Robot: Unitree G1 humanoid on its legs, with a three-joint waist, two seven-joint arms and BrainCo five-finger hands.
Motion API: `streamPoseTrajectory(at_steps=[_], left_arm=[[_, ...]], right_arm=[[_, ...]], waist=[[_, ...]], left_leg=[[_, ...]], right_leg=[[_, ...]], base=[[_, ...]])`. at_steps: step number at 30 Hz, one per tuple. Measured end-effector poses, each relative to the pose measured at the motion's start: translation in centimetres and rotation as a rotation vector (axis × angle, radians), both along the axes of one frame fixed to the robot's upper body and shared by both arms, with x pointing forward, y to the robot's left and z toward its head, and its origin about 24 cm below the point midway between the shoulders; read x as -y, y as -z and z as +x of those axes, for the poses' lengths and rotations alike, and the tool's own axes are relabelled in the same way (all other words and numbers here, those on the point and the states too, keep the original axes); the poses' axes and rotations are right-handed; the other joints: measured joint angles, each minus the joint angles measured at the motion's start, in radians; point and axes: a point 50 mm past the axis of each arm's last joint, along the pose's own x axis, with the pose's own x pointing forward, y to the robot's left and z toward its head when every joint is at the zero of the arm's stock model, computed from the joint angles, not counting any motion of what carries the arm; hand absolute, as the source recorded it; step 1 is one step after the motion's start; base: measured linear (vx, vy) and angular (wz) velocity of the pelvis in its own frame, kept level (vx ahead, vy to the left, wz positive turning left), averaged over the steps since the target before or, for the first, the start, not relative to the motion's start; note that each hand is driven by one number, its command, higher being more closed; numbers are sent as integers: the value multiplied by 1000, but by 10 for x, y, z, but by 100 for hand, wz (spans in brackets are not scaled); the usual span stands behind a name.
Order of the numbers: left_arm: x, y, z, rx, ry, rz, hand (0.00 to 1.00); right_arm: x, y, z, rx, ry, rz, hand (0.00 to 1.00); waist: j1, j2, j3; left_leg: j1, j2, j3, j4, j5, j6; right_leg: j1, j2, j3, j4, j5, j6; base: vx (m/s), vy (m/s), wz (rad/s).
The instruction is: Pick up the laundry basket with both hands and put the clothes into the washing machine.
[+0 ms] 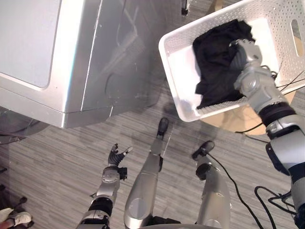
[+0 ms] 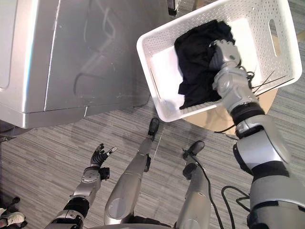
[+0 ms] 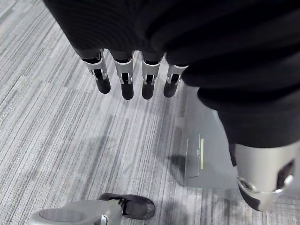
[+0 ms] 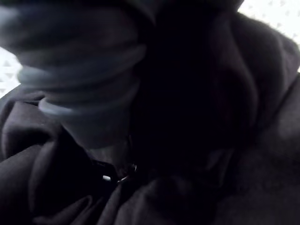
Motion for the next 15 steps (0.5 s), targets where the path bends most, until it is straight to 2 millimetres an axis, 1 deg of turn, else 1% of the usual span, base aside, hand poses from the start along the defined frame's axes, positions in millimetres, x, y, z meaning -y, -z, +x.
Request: streamPoseTrajectory(at_steps=[1,3,4,6,8,10,11,12,14,15], left_arm=[[0,1,-1,-6,-1,-2,0],[-1,3,-4,-18,-8,-4,0],[-2,5,-6,-27,-14,-4,0],[-8,9,-13,-44,-44,-8,0],[-12,14,-21,-72,-57,-3,0],[-17,23,-35,-125,-69,6,0],[-19,29,-43,-161,-75,7,0],[-20,32,-47,-181,-78,7,0],[-22,46,-70,-272,-91,5,0],[-24,48,-75,-287,-101,3,0]], right_arm=[[-5,11,-2,-16,-20,37,100],[-11,24,-4,-42,-47,70,100],[-16,30,-8,-39,-74,116,100],[-23,32,-15,2,-112,229,100],[-24,33,-22,53,-131,362,100],[-26,36,-31,111,-143,539,100],[-28,39,-37,137,-157,633,100],[-29,43,-40,147,-164,678,100],[-37,68,-57,131,-173,836,100],[-40,74,-61,123,-178,871,100]], waist=[[-4,-5,3],[-9,-10,6],[-20,-13,7],[-33,-30,15],[-46,-44,9],[-53,-71,-9],[-56,-84,-19],[-60,-91,-27],[-83,-118,-83],[-84,-124,-98]], left_leg=[[20,1,1,0,0,0],[49,2,4,0,0,0],[71,2,4,0,0,0],[116,3,11,-1,-1,0],[150,8,17,-2,-1,0],[198,18,34,-13,-5,-2],[229,27,42,-21,-17,-1],[243,27,46,-29,-17,-1],[296,35,61,-52,-20,-2],[310,38,65,-58,-22,-3]], right_leg=[[19,0,0,4,-1,-2],[49,1,0,3,-2,-2],[75,2,1,1,-2,-2],[122,9,10,-19,-1,-2],[164,23,20,-50,4,5],[211,46,43,-98,6,9],[238,64,62,-124,10,15],[250,69,66,-134,13,17],[300,87,77,-175,16,24],[311,92,83,-186,21,27]], base=[[33,-33,11],[25,-21,8],[20,-18,9],[-13,-12,-6],[-47,-25,-15],[-76,-40,-33],[-79,-39,-37],[-82,-24,-30],[-39,-16,-19],[20,-28,-25]])
